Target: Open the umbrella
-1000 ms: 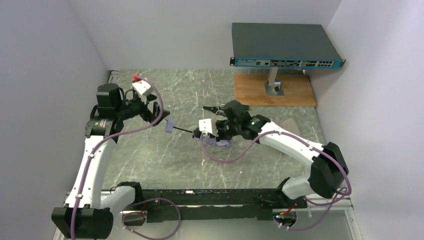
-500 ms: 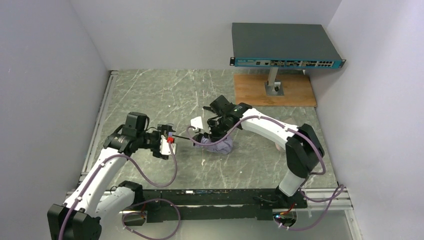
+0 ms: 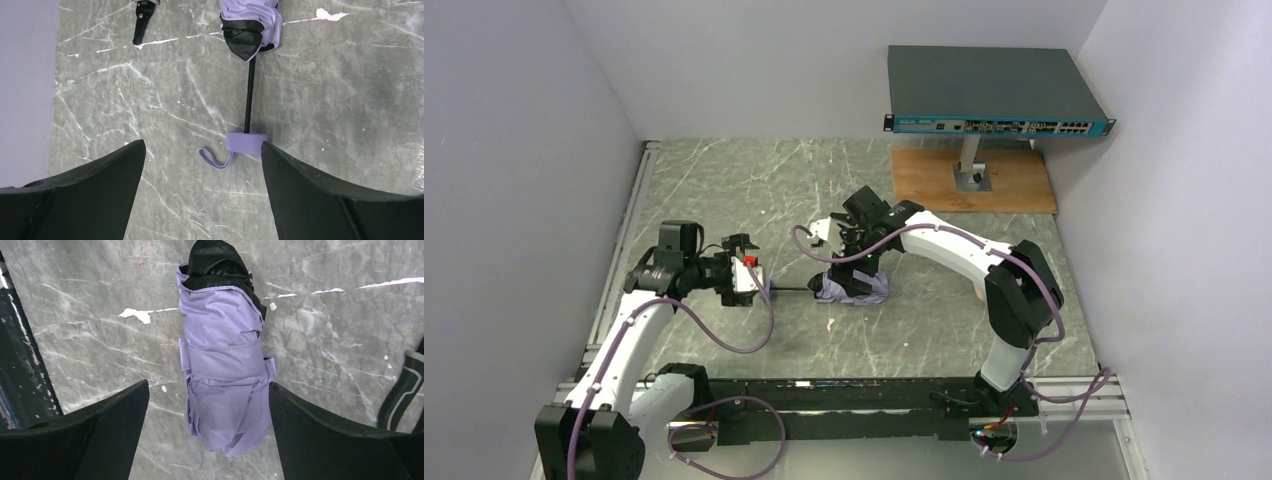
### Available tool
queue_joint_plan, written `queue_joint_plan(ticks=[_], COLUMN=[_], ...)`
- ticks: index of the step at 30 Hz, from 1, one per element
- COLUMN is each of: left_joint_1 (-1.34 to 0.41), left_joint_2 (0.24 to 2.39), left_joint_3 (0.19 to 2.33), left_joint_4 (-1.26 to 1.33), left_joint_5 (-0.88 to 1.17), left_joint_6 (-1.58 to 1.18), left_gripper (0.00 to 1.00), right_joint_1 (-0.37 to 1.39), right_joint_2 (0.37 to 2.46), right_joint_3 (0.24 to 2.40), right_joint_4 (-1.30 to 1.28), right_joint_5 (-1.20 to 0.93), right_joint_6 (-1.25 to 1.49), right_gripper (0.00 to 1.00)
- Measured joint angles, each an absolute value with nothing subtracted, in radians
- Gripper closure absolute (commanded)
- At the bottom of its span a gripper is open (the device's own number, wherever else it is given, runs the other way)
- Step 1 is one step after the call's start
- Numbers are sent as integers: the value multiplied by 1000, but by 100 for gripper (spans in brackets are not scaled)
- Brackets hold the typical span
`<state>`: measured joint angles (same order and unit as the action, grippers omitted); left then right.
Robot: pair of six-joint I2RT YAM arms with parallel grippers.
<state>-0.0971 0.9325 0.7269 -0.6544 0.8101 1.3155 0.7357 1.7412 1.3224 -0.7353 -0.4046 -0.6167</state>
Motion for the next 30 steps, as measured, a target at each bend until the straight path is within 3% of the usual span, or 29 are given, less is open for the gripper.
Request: queue_joint_plan(ticks=[10,13,18,20,30], left_joint_1=[-83,-83,-98,-125,-331], left_joint_2=[981,990,1013,1029,1118], left_joint_3=[715,700,653,633,572], left_joint_4=[-648,-644,-593,-571,-378], left_joint_5=[852,852,831,815,692], left_joint_6=[1350,1356,1367,1374,1367], left_gripper=[10,15,29,31,30], right_joint_1=[735,735,735,735,728], right_joint_2=[1861,1882,1876,1855,1814], right_joint_3=[1307,1271,1214,1192,1172], right_joint_4=[-681,-625,-559,-536,-534], right_joint_5=[-356,-319,-296,-296,-334], right_joint_6=[-610,-626,-640,-655,-677], right_gripper=[8,26,72,98,100])
